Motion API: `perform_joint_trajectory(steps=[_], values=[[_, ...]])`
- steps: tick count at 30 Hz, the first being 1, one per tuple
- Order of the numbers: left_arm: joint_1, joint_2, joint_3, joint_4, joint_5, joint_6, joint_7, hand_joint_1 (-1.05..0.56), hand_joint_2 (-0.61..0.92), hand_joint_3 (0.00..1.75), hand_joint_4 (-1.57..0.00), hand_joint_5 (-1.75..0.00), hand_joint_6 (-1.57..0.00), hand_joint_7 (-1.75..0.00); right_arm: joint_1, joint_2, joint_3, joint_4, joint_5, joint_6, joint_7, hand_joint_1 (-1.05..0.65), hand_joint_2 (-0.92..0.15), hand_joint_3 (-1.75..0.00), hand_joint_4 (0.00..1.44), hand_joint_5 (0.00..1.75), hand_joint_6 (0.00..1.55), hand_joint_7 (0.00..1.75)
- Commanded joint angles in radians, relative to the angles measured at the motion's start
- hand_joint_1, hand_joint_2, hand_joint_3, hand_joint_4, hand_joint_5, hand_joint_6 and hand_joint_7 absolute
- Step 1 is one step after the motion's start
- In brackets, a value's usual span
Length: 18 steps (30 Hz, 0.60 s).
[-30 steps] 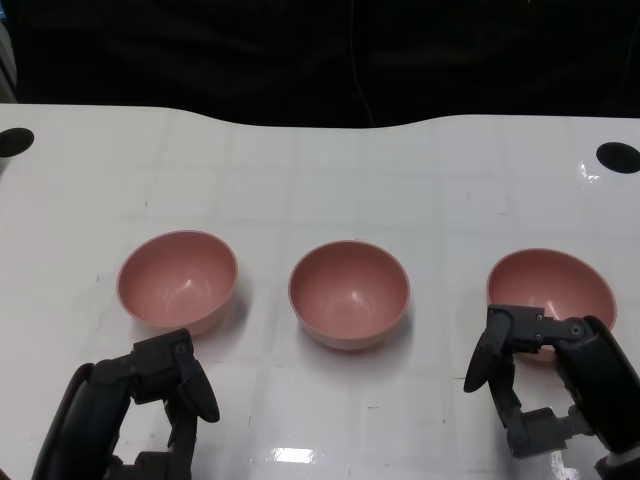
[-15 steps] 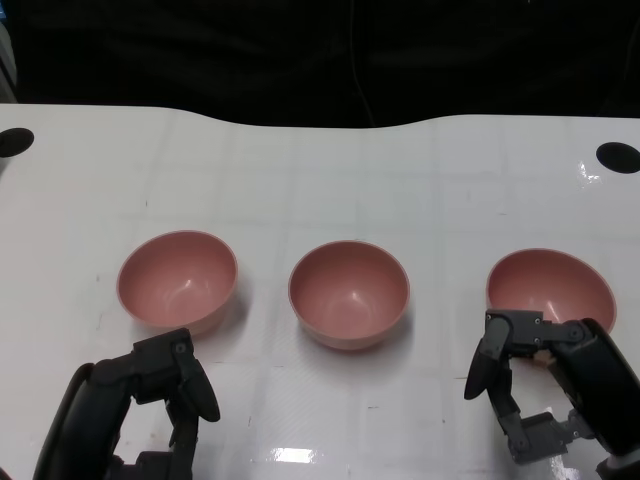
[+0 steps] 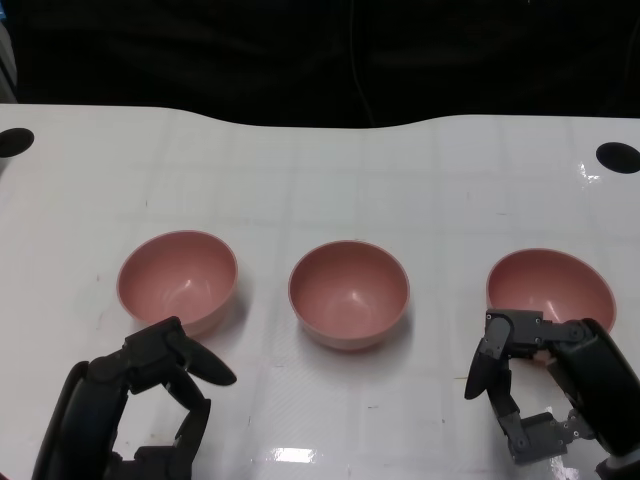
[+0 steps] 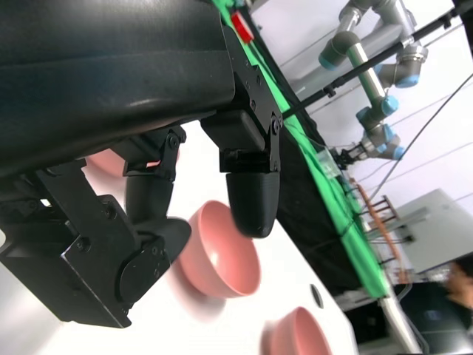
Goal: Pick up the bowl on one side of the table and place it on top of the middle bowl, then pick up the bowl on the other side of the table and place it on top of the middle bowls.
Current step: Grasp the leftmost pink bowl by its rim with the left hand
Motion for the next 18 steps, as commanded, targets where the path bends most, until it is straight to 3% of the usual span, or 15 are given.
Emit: perform_joint_trajectory(steps=[1,3,7,8,10,12,18], values=[[0.013,0.038,0.017,-0.103,0.117,0.085,0.021,-0.11,0.64,0.61,-0.55,-1.02,-0.55,-0.58,0.012,-0.006,0.0,-0.018,0.003,0.01,-0.003,0.16,-0.2,-1.62,0.92,1.74,0.88,1.35],[0.019,0.041,0.015,-0.132,0.145,0.119,0.023,-0.14,0.74,0.4,-0.54,-0.94,-0.54,-0.46,0.012,-0.006,0.0,-0.02,0.004,0.012,-0.002,0.16,-0.21,-1.61,0.92,1.74,0.88,1.35],[0.023,0.041,0.011,-0.149,0.152,0.141,0.026,-0.15,0.78,0.32,-0.53,-0.92,-0.54,-0.42,0.013,-0.006,0.001,-0.022,0.005,0.014,-0.003,0.16,-0.21,-1.61,0.92,1.74,0.87,1.36],[0.019,0.055,0.01,-0.202,0.256,0.192,0.028,-0.15,0.78,0.32,-0.53,-0.92,-0.54,-0.42,0.013,-0.007,0.0,-0.021,0.005,0.013,-0.004,0.16,-0.21,-1.61,0.92,1.74,0.87,1.36],[0.015,0.071,0.006,-0.274,0.395,0.266,0.031,-0.27,0.82,0.12,-0.38,-0.84,-0.44,-0.28,0.013,-0.007,-0.001,-0.02,0.005,0.013,-0.005,0.16,-0.2,-1.6,0.91,1.74,0.87,1.35],[-0.003,0.082,-0.005,-0.305,0.52,0.325,0.048,-0.33,0.83,0.05,-0.36,-0.78,-0.43,-0.22,0.014,-0.006,-0.002,-0.021,0.003,0.01,-0.007,0.16,-0.21,-1.6,0.91,1.74,0.86,1.35],[-0.061,0.12,-0.053,-0.298,0.732,0.425,0.073,-0.38,0.83,0.0,-0.37,-0.63,-0.42,-0.11,0.022,-0.003,0.0,-0.034,0.001,0.024,-0.01,0.16,-0.22,-1.58,0.91,1.74,0.87,1.35]])
